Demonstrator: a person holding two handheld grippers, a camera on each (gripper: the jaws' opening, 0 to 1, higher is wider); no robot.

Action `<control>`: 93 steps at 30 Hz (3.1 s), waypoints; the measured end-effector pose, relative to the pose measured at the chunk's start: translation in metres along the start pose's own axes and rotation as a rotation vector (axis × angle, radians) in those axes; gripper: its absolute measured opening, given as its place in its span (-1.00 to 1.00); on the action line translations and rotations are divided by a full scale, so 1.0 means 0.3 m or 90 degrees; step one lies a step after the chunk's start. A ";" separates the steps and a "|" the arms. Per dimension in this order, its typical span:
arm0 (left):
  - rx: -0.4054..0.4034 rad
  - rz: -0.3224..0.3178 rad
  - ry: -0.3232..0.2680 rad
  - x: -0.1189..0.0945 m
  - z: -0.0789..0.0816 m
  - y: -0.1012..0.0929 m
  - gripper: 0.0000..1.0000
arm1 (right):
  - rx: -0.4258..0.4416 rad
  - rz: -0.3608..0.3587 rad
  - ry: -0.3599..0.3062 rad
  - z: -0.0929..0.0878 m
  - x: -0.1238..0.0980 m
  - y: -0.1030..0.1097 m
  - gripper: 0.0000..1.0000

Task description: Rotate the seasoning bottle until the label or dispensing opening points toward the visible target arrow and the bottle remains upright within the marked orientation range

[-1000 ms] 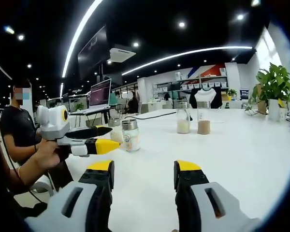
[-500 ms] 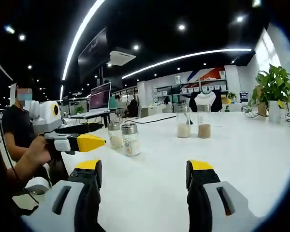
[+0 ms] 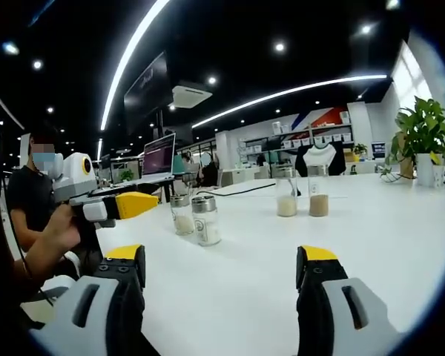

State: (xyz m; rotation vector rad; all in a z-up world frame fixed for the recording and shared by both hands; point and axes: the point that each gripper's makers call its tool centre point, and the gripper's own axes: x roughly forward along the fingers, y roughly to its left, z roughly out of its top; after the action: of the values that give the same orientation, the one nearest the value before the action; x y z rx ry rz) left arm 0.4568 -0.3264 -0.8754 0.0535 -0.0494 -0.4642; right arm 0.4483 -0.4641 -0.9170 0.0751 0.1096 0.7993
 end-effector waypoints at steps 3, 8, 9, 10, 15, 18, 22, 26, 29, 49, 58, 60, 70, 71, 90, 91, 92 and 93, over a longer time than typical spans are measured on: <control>-0.005 0.004 0.020 0.006 -0.024 0.002 0.98 | 0.000 -0.009 -0.001 0.001 -0.003 -0.015 0.67; -0.019 -0.004 0.024 -0.001 -0.047 -0.015 0.97 | 0.003 -0.020 0.004 -0.005 -0.003 -0.038 0.67; -0.022 -0.003 0.024 -0.002 -0.050 -0.014 0.97 | 0.001 -0.023 0.006 -0.008 -0.002 -0.043 0.65; -0.022 -0.004 0.027 -0.002 -0.054 -0.014 0.94 | 0.001 -0.026 0.007 -0.009 -0.002 -0.043 0.64; -0.023 -0.016 0.034 -0.003 -0.060 -0.021 0.94 | -0.005 -0.035 0.006 0.002 -0.004 -0.054 0.62; -0.017 -0.017 0.037 -0.002 -0.061 -0.022 0.96 | -0.003 -0.048 0.001 0.008 -0.011 -0.061 0.60; -0.014 -0.015 0.034 -0.004 -0.059 -0.020 0.96 | -0.002 -0.050 -0.005 0.028 -0.001 -0.076 0.58; -0.017 -0.018 0.037 -0.007 -0.068 -0.021 0.96 | -0.017 -0.044 -0.003 0.046 0.027 -0.082 0.54; -0.018 -0.018 0.041 -0.017 -0.079 -0.016 0.96 | -0.018 -0.039 -0.005 0.052 0.052 -0.092 0.49; -0.011 -0.018 0.025 -0.038 -0.082 0.010 0.93 | -0.067 0.009 -0.016 0.174 0.302 -0.167 0.49; 0.009 -0.015 0.054 -0.050 -0.097 0.038 0.91 | -0.057 0.039 -0.035 0.243 0.401 -0.214 0.49; 0.021 -0.016 0.051 -0.057 -0.086 0.042 0.90 | -0.078 0.035 -0.031 0.268 0.441 -0.236 0.49; 0.009 -0.023 0.053 -0.043 -0.109 0.062 0.89 | -0.112 0.018 -0.029 0.319 0.571 -0.315 0.45; 0.009 -0.024 0.055 -0.040 -0.114 0.063 0.88 | -0.114 0.016 -0.024 0.316 0.585 -0.323 0.45; -0.012 -0.058 0.041 -0.006 -0.102 0.048 0.88 | -0.076 -0.032 0.009 0.248 0.703 -0.467 0.39; -0.016 -0.060 0.039 -0.005 -0.100 0.047 0.88 | -0.071 -0.032 0.008 0.247 0.706 -0.471 0.38; -0.020 -0.062 0.035 -0.003 -0.098 0.046 0.88 | -0.067 -0.032 0.008 0.247 0.712 -0.474 0.36; -0.027 -0.064 0.036 0.001 -0.100 0.046 0.88 | -0.067 -0.031 0.009 0.244 0.717 -0.473 0.35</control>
State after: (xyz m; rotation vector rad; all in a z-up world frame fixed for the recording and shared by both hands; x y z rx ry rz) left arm 0.4651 -0.3129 -0.9045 0.0280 0.0183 -0.5636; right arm 0.7074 -0.4101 -0.8748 -0.0326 0.0819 0.7561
